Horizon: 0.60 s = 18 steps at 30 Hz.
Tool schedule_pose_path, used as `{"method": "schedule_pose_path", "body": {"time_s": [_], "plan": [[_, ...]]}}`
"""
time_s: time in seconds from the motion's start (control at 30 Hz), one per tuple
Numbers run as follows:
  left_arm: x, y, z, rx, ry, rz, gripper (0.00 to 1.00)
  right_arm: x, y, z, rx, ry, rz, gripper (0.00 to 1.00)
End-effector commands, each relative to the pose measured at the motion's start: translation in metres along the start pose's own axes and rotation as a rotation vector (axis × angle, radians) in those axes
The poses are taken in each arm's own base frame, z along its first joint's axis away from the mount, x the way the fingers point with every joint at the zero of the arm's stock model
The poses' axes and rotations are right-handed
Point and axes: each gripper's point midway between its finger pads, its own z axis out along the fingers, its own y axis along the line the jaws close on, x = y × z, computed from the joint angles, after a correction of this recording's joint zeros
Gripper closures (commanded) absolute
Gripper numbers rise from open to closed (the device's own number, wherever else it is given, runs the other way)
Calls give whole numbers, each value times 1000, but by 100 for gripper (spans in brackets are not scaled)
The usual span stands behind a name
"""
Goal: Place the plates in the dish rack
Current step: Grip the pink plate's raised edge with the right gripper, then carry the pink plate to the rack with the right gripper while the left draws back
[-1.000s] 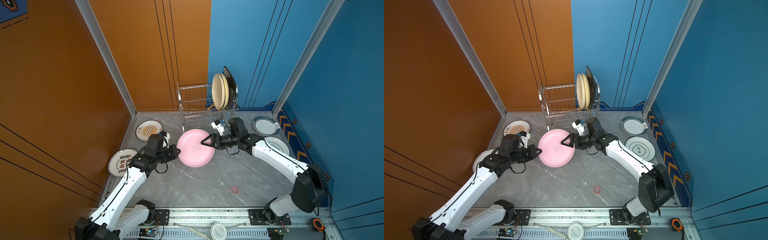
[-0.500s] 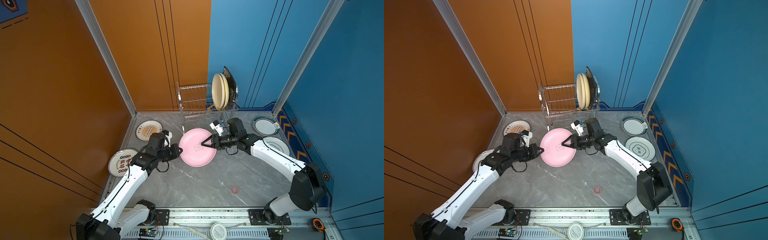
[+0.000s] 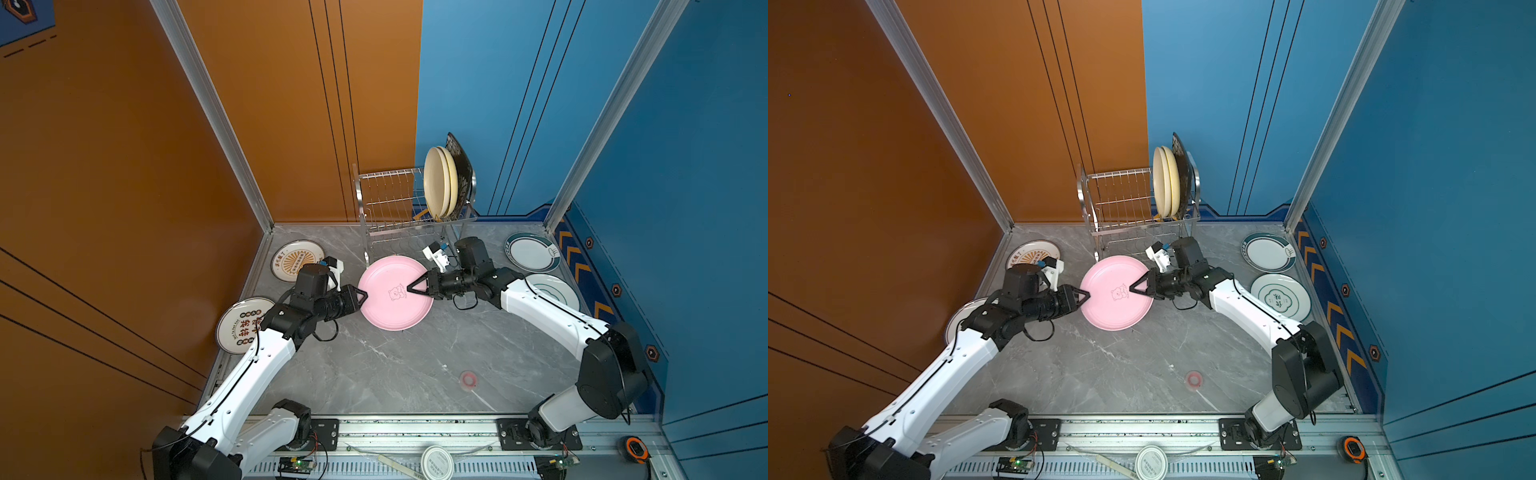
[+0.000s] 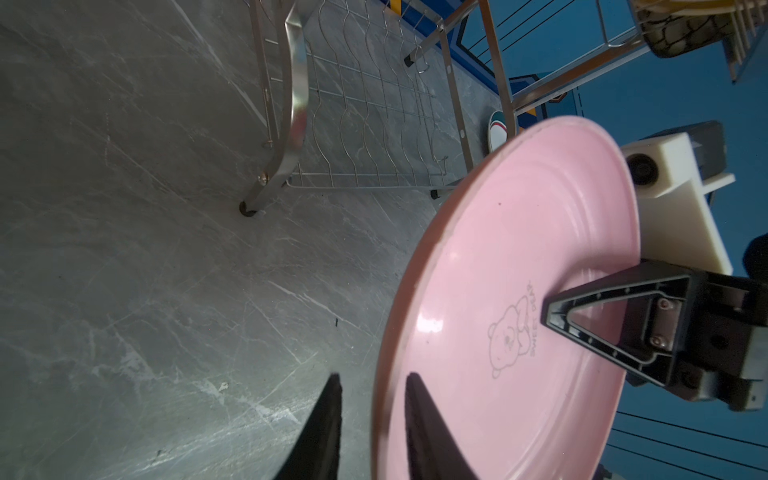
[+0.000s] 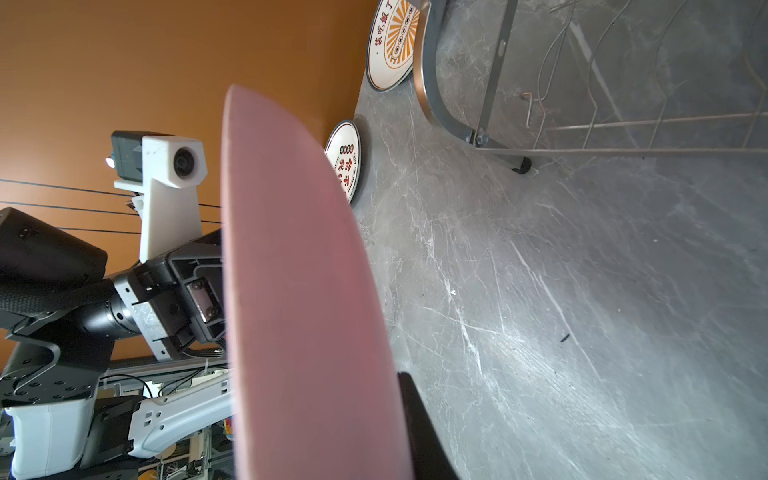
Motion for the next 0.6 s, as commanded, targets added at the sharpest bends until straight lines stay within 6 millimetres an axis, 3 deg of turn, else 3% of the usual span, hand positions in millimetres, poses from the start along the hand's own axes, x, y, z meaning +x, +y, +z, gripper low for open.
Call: {"method": "schedule_pose_path", "body": {"time_s": [0.0, 0.2, 0.57], "plan": [[-15, -4, -11, 17, -56, 12, 53, -9, 11, -20, 45, -56, -47, 96], [-23, 15, -18, -25, -87, -29, 33, -17, 23, -53, 225, -128, -150, 98], [-15, 36, -15, -67, -76, -58, 15, -43, 70, -109, 486, -327, -343, 100]]}}
